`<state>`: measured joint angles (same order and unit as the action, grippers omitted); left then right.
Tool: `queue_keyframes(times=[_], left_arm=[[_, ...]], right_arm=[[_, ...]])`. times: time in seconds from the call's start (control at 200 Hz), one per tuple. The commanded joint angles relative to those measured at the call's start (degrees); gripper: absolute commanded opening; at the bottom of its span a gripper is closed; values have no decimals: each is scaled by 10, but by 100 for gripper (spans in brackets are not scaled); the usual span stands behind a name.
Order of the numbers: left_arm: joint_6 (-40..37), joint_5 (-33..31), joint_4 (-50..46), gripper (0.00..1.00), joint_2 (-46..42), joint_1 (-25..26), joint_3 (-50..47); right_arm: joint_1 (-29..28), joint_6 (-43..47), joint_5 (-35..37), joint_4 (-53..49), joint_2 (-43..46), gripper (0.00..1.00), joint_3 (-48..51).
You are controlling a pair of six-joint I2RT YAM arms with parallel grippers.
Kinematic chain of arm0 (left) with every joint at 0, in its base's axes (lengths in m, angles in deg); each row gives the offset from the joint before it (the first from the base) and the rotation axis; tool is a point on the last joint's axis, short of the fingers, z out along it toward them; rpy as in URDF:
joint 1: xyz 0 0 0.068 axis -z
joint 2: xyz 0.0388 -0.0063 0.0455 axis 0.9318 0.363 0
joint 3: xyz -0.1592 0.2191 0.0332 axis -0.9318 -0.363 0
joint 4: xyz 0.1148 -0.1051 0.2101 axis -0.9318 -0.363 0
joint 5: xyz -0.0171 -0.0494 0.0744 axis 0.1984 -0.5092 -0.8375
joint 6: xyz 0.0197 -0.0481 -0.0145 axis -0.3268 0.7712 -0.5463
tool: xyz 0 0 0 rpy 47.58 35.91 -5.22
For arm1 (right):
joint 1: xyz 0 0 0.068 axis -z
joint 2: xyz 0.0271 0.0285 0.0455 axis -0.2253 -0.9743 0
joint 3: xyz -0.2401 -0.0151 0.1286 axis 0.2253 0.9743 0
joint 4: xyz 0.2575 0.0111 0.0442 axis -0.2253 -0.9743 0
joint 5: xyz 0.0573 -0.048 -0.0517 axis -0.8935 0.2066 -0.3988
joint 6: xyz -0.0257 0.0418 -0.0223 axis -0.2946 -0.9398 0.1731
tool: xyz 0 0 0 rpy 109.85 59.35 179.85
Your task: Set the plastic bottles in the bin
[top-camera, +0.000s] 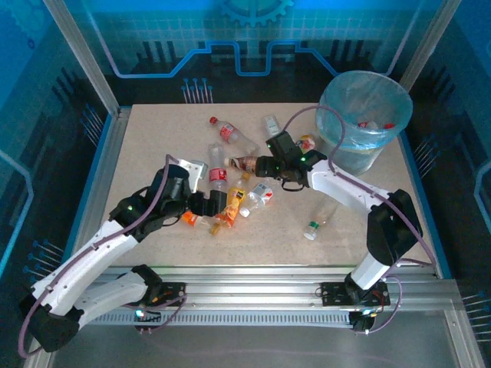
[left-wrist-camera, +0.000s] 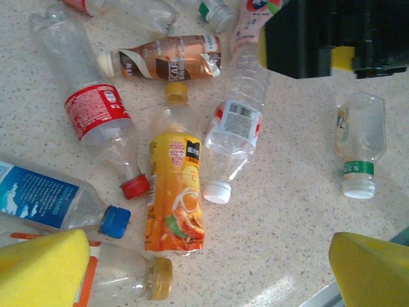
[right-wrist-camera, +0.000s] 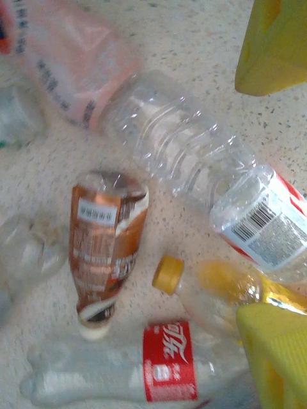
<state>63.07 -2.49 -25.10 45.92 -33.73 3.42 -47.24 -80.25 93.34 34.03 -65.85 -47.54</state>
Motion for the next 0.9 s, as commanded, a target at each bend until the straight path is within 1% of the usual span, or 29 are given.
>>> queue_keyframes(times=[0.0, 0.105, 0.205, 0.355, 0.425, 0.515, 0.665, 0.77, 0.895], left_arm=[[7, -11, 10, 97, 3, 18, 3], [-6, -18, 8, 98, 21, 39, 19], [-10, -26, 8, 98, 37, 53, 27], [-15, -21, 11, 98, 58, 66, 29], [-20, -20, 11, 98, 64, 68, 32], [-25, -18, 11, 99, 70, 70, 37], [-25, -18, 17, 99, 75, 71, 38], [-25, -16, 21, 99, 81, 71, 37], [-26, -16, 18, 99, 89, 72, 41]], right_arm=[[21, -78, -3, 23, -27, 87, 11], [22, -97, 16, 33, -39, 88, 10], [28, -122, 32, 43, -56, 86, 12], [40, -141, 20, 70, -86, 84, 18], [46, -149, 13, 72, -100, 83, 13], [46, -159, 21, 77, -109, 82, 14], [48, -164, 34, 66, -128, 86, 6], [53, -168, 27, 68, -136, 86, 10], [62, -174, 10, 90, -132, 81, 31]])
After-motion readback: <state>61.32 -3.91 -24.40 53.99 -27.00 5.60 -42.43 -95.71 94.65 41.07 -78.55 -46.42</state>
